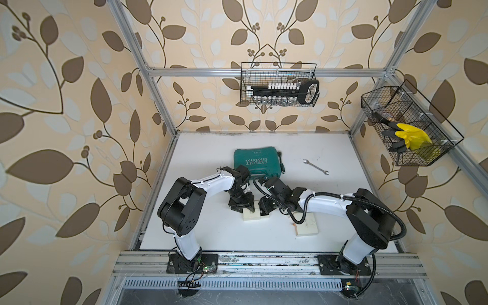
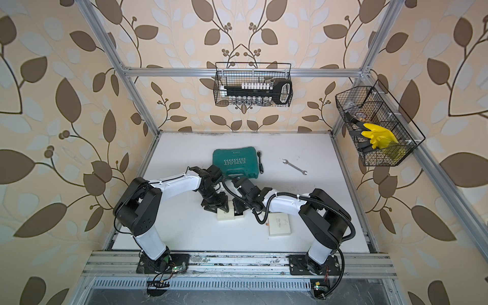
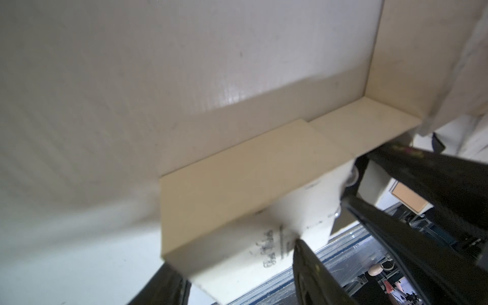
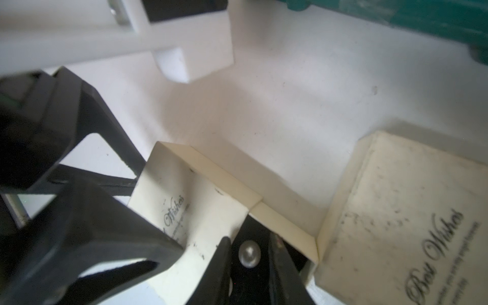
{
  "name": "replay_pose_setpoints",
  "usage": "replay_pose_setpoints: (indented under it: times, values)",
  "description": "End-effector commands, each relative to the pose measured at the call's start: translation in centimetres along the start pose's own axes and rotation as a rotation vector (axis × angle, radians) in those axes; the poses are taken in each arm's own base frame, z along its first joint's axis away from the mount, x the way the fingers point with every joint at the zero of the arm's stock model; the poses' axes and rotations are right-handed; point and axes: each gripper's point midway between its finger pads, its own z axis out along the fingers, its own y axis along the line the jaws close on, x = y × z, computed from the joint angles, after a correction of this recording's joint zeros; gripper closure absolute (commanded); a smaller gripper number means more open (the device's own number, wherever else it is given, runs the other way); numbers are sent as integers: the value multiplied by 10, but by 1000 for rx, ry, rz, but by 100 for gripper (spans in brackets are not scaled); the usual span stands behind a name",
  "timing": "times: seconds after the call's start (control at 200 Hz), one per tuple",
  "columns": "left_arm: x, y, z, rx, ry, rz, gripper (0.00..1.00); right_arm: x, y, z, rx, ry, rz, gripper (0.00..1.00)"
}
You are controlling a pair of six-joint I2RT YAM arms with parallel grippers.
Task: Take out the earrings from the drawer-style jewelry box
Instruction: Pick up the earring from the drawer.
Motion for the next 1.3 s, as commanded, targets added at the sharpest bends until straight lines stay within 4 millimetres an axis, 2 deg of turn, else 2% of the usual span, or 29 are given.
replay_pose_setpoints:
  times: [0.0, 0.3, 0.625, 0.755, 0.915, 1.125, 1.295]
  values:
    - [8, 1, 6, -8, 34, 15, 39, 16, -11, 7, 50, 50, -2, 73]
    - [4, 2, 4, -21, 17, 7, 39, 24, -14, 3, 89, 73, -22, 73]
    - [5, 1, 4, -16, 20, 6, 38, 24, -5, 12, 71, 90, -32, 73]
    - [4, 1, 4, -16, 17, 9, 38, 24, -5, 12, 69, 88, -34, 78]
    - [3, 3, 5, -27, 19, 10, 38, 17, -5, 3, 76, 49, -40, 88]
    - [1, 11, 8, -67, 19, 0, 38, 7, -6, -18, 85, -14, -35, 90]
    - [1, 8, 8, -52, 19, 6, 38, 1, -18, -34, 105, -51, -8, 91]
